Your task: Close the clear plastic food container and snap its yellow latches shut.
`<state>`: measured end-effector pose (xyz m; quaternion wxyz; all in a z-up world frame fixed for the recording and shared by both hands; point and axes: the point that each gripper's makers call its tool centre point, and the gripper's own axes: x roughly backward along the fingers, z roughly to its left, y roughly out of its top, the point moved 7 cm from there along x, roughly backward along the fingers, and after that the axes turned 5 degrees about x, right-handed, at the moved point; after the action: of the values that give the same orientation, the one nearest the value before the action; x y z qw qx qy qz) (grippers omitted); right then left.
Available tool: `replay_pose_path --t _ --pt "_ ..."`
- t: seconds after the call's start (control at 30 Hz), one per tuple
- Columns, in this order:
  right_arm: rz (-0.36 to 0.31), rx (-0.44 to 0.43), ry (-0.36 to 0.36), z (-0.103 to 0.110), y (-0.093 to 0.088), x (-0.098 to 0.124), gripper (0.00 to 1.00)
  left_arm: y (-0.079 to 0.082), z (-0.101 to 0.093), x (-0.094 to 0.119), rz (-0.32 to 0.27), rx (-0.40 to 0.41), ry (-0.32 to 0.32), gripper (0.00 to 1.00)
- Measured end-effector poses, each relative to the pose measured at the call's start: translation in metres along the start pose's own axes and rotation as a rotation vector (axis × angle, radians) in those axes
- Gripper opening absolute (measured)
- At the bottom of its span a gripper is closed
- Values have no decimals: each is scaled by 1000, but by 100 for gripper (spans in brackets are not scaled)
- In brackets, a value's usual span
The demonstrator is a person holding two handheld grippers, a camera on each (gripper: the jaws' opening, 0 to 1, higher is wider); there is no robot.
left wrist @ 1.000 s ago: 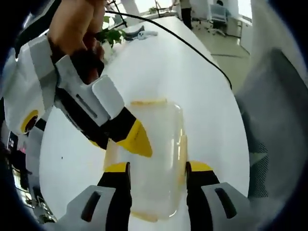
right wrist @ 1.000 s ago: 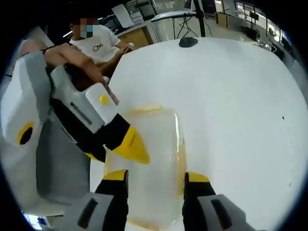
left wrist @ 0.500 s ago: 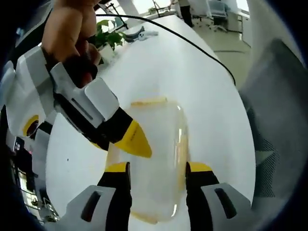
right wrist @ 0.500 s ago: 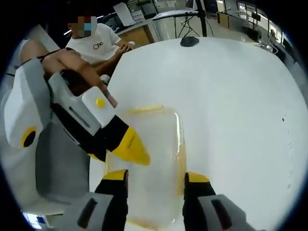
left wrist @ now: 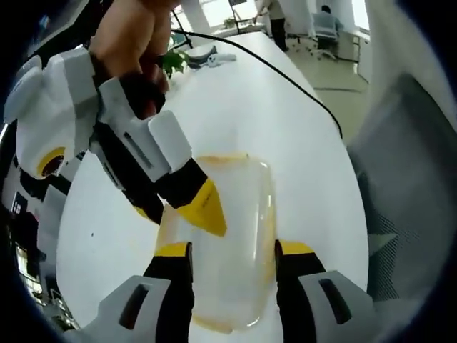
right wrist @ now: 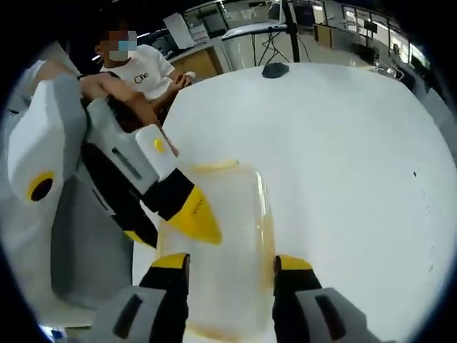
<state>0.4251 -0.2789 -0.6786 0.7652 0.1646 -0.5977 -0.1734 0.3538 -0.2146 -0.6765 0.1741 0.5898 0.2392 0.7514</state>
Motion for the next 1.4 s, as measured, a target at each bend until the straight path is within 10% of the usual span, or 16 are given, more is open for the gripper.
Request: replay_pose_path --t 0.23,0.97,1.4 --pt "-56 69 -65 6 2 17 39 10 5 12 -75 33 -2 49" --pt "-121 35 -187 41 -47 8 96 -30 36 19 -33 68 -191 77" --pt "-76 126 -254 39 -43 -7 76 -42 36 2 24 42 -187 79"
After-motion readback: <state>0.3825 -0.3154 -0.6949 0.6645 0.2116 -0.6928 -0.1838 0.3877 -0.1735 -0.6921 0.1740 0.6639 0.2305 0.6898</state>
